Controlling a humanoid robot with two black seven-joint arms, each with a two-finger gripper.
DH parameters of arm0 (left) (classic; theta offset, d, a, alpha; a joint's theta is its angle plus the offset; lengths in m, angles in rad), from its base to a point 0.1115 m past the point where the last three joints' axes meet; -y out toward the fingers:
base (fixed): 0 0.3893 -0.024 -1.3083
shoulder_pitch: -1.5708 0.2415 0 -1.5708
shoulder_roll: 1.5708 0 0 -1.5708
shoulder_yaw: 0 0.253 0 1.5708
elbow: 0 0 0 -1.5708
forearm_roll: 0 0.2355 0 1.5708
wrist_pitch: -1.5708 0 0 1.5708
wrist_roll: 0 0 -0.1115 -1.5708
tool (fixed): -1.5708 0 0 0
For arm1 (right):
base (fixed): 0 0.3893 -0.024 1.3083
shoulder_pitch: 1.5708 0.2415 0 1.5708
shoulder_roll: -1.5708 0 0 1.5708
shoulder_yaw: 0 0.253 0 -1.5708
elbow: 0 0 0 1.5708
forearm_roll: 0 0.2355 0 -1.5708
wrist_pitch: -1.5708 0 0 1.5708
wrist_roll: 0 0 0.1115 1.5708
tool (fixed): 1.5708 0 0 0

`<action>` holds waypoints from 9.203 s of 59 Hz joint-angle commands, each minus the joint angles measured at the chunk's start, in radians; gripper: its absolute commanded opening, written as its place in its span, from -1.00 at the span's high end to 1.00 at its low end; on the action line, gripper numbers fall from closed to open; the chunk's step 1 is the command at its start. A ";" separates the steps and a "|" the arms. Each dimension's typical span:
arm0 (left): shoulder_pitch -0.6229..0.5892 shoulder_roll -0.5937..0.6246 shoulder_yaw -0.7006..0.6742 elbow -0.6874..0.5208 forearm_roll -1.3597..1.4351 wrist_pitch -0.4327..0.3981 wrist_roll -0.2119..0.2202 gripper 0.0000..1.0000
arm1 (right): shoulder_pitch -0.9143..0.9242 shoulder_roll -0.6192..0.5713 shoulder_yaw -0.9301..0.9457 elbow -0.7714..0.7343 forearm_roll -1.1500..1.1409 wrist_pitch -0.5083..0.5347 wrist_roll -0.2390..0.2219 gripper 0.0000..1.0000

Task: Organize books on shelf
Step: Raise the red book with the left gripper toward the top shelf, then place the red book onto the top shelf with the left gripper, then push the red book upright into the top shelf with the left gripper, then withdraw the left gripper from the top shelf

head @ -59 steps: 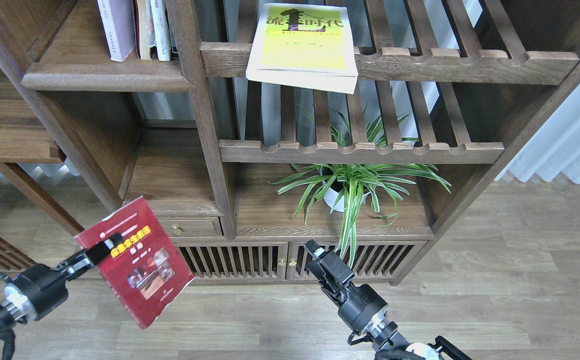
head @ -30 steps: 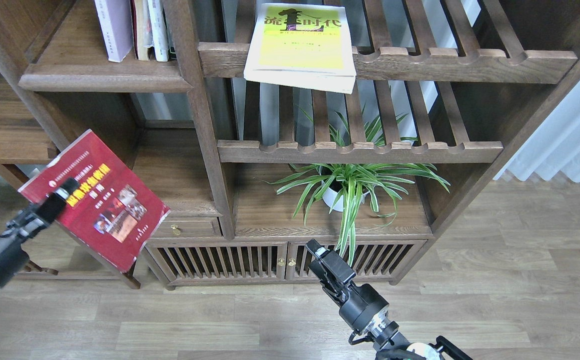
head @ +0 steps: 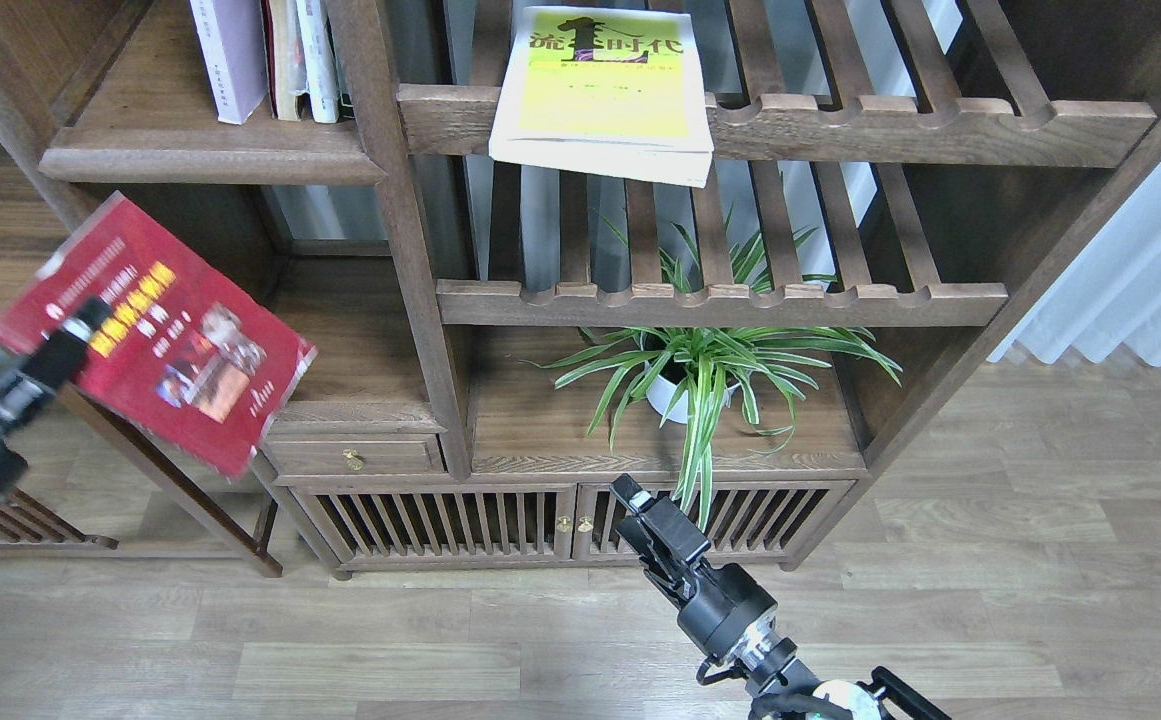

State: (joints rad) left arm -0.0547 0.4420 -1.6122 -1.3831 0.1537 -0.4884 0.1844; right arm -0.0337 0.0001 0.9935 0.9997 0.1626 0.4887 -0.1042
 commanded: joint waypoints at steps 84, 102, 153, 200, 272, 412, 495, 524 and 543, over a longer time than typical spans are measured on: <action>-0.488 0.325 -0.157 0.021 -0.131 0.000 0.304 1.00 | 0.009 0.000 0.002 -0.007 0.008 0.000 0.001 -0.99; -0.573 0.368 -0.112 0.081 -0.094 0.000 0.304 0.99 | 0.012 0.000 0.000 -0.006 0.008 0.000 0.001 -0.99; -1.001 0.127 0.130 0.386 0.179 0.000 0.304 0.99 | 0.015 0.000 0.002 -0.004 0.009 0.000 0.001 -0.99; -1.203 0.049 0.212 0.674 0.280 0.000 0.304 1.00 | 0.014 0.000 -0.001 0.004 0.017 0.000 0.001 -0.99; -1.266 -0.005 0.362 0.780 0.392 0.000 0.304 1.00 | 0.014 0.000 -0.003 0.013 0.021 0.000 0.001 -0.99; -1.191 -0.057 0.419 0.845 0.489 0.000 -0.008 0.99 | -0.006 0.000 0.002 0.059 0.026 0.000 0.023 -0.99; -1.238 -0.034 0.446 0.866 0.322 0.000 0.274 0.99 | 0.009 0.000 0.002 0.053 0.044 0.000 0.023 -0.99; -1.306 0.007 0.439 0.854 0.385 0.000 0.274 0.99 | 0.020 0.000 -0.003 0.051 0.044 0.000 0.023 -0.99; -1.306 -0.006 0.448 0.862 0.405 0.000 0.274 1.00 | 0.020 0.000 -0.004 0.053 0.044 0.000 0.023 -0.99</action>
State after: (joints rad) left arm -1.3615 0.4392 -1.1662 -0.5242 0.5521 -0.4887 0.4585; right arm -0.0138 0.0000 0.9911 1.0507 0.2066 0.4887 -0.0812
